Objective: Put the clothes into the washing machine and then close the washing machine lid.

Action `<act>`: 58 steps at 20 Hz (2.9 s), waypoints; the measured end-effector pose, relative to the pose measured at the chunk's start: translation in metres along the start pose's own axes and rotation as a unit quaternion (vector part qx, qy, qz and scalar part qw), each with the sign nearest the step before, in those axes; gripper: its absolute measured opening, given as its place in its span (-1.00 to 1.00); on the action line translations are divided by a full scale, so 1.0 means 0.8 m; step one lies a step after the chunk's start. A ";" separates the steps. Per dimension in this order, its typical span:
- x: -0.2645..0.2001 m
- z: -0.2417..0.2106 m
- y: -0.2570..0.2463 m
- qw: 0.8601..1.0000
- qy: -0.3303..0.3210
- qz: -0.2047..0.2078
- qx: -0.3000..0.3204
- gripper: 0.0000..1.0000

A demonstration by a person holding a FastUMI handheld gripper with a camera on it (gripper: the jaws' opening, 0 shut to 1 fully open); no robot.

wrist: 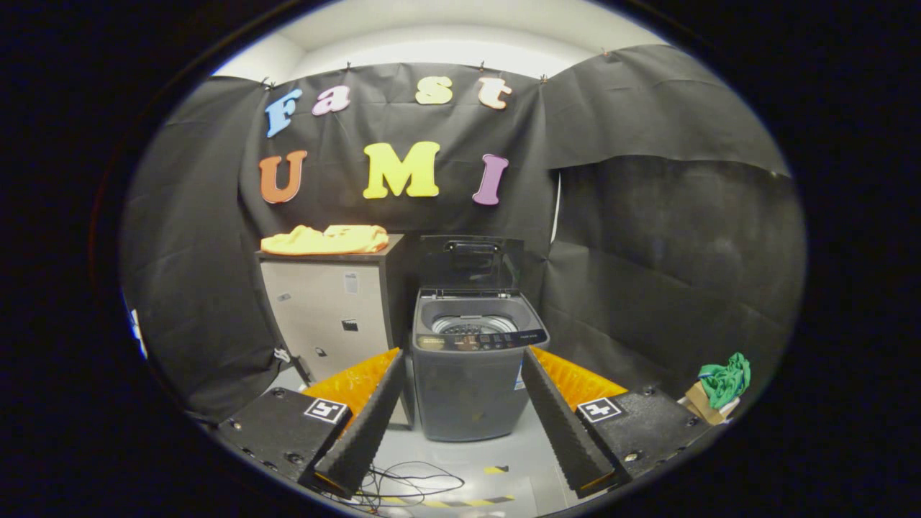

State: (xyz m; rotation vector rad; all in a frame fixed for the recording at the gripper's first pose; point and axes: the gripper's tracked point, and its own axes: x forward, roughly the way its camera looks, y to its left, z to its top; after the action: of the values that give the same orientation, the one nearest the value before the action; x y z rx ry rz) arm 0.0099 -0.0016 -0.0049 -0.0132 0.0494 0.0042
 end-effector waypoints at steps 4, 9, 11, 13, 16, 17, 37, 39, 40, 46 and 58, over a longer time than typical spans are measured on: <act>0.005 0.005 -0.008 1.000 -0.002 -0.008 0.009 1.00; 0.026 0.036 -0.009 1.000 -0.008 -0.015 0.017 1.00; 0.037 0.064 -0.003 1.000 -0.018 -0.008 0.021 1.00; 0.054 0.101 0.004 0.999 -0.026 0.000 0.028 1.00; 0.082 0.169 0.013 0.998 -0.050 0.009 0.032 1.00; 0.096 0.194 0.019 0.998 -0.059 0.013 0.031 1.00; 0.453 0.383 0.403 0.983 0.019 0.181 0.014 1.00; 0.480 0.355 0.438 0.981 0.050 0.189 -0.002 1.00; 0.488 0.343 0.450 0.979 0.062 0.192 -0.010 1.00; 0.527 0.272 0.493 0.973 0.128 0.191 -0.026 1.00; 0.545 0.188 0.484 0.961 0.227 0.149 -0.047 0.93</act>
State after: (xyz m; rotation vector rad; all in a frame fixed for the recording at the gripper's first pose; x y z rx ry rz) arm 0.4507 0.3889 0.1190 -0.1025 0.5116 0.3053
